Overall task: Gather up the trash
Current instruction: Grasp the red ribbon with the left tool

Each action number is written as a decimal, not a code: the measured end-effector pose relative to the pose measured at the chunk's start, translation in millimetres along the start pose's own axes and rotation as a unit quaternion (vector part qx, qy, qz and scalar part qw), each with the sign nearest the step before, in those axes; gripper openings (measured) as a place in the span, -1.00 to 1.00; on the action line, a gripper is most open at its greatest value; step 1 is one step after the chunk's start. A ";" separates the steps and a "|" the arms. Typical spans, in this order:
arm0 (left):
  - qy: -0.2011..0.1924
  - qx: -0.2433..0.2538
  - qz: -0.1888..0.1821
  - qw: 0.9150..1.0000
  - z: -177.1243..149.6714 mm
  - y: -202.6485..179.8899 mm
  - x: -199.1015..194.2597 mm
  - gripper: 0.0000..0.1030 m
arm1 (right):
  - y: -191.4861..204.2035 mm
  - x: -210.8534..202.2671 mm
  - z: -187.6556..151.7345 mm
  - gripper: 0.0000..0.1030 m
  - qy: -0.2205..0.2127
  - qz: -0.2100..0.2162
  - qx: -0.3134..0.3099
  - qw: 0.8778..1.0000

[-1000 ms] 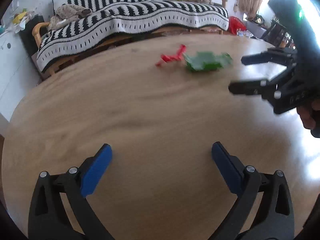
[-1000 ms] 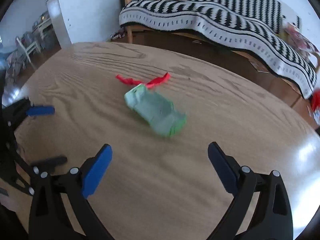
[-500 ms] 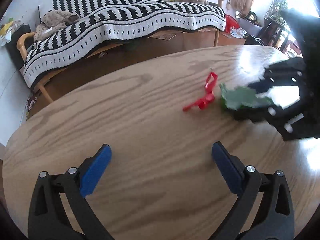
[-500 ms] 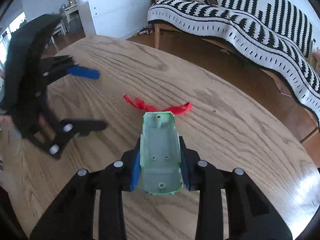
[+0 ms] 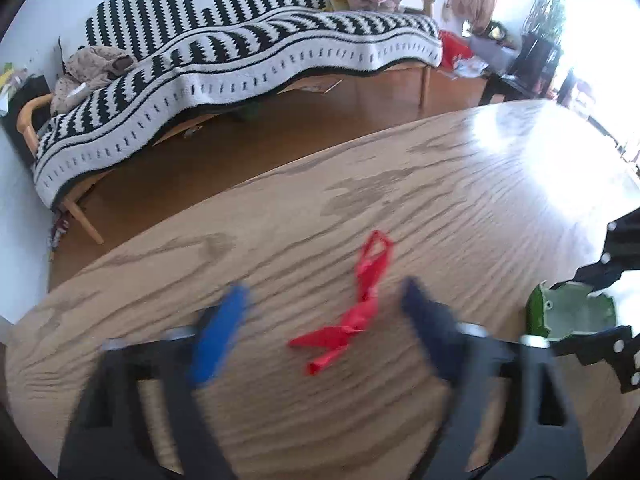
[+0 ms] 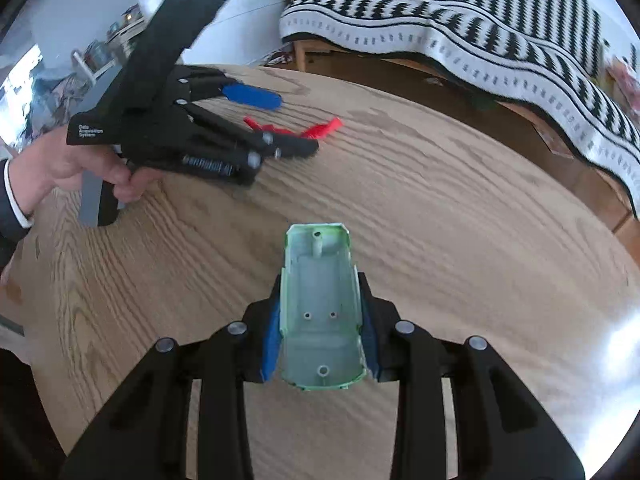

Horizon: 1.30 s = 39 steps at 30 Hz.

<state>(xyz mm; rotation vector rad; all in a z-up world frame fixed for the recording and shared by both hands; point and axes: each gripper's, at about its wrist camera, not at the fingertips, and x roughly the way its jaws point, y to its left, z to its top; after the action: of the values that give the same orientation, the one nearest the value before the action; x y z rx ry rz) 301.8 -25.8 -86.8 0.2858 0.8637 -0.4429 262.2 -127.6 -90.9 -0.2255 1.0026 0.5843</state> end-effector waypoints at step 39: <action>0.002 -0.062 0.013 0.998 -128.3 -236.1 -185.7 -0.79 | 58.2 -231.5 -258.4 -0.35 -0.082 -0.163 0.243 0.953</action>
<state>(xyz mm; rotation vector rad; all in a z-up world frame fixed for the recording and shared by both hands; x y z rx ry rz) -3.4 -130.7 -36.3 0.1828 0.8871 -0.3625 -50.9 -275.0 -28.0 0.0949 0.8940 0.0426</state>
